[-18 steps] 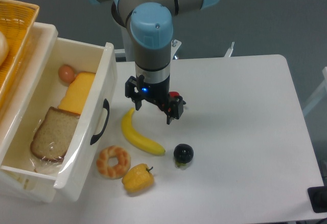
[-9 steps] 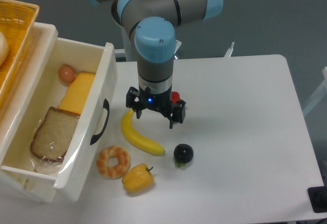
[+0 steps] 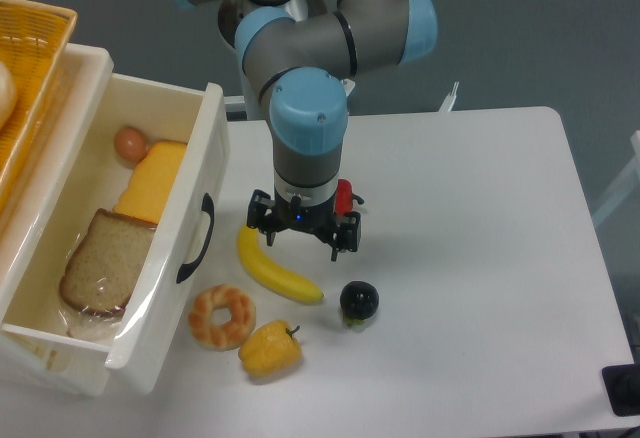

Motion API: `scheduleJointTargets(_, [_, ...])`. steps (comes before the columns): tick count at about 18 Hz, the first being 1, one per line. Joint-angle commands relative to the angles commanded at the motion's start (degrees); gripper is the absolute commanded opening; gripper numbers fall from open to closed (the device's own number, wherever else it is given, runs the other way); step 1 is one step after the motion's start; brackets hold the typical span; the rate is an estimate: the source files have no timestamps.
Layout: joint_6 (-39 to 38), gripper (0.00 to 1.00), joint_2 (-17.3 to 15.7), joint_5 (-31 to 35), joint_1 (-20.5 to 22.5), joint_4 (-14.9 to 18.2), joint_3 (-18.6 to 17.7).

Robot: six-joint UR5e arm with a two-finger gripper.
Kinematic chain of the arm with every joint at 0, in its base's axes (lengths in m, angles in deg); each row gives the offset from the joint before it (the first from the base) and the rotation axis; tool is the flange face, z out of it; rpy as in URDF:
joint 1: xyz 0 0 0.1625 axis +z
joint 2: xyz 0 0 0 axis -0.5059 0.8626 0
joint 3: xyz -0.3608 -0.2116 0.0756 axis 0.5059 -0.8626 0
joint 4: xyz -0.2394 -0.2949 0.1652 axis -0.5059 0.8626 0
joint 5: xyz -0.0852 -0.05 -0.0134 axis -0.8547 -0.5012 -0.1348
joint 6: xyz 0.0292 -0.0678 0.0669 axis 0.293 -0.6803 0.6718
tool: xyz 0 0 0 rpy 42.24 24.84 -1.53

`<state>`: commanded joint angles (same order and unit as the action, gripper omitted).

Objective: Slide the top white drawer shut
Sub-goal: 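Lower the gripper beside the drawer front near the black handle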

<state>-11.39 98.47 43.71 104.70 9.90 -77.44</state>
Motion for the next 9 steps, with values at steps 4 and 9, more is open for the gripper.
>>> scheduleJointTargets(4, [-0.9,1.00,1.5,-0.4,-0.3,0.0,0.1])
scheduleJointTargets(9, [-1.4,1.00,2.4,-4.5,-0.5,0.4,0.0])
